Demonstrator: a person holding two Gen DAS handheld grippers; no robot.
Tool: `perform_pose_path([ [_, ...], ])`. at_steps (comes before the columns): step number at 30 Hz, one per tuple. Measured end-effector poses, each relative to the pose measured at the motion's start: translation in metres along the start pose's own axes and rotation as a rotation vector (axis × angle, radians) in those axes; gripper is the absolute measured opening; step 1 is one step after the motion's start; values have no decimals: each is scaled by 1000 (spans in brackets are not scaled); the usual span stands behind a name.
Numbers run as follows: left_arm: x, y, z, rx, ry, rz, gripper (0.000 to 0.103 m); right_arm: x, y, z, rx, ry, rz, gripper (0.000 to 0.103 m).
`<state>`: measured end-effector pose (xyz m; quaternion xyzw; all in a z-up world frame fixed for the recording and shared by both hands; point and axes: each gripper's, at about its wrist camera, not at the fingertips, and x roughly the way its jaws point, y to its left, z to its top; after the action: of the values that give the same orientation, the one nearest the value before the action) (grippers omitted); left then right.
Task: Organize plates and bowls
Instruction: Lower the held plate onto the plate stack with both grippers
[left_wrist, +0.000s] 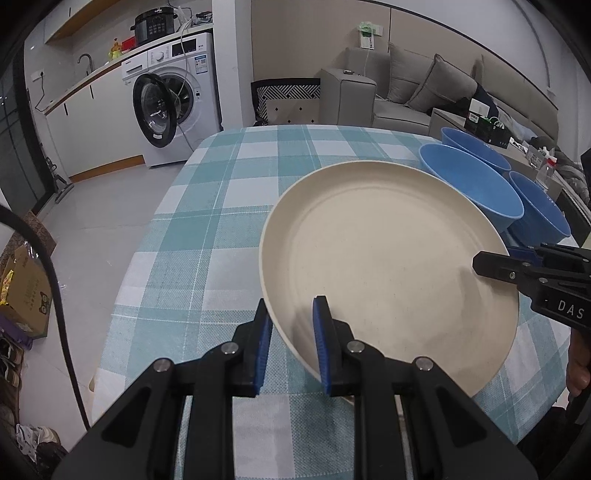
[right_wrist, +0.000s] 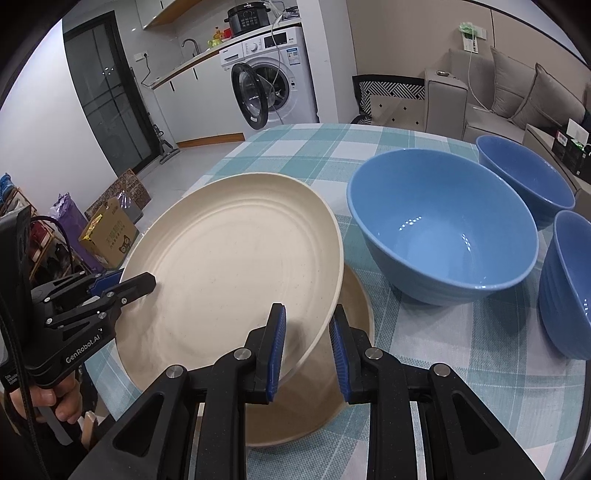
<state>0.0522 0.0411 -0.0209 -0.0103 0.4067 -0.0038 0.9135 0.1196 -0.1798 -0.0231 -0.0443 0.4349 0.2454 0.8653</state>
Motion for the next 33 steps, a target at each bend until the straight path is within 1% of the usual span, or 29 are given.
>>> perform_pose_path([
  [5, 1, -8, -4, 18, 6, 11, 20, 0, -3, -7, 11, 4, -7, 25],
  [19, 4, -21, -10, 57, 17, 13, 20, 1, -14, -21, 39, 6, -8, 25],
  [33, 12, -30, -14, 101, 34, 37, 21, 10, -16, -24, 45, 19, -28, 25],
])
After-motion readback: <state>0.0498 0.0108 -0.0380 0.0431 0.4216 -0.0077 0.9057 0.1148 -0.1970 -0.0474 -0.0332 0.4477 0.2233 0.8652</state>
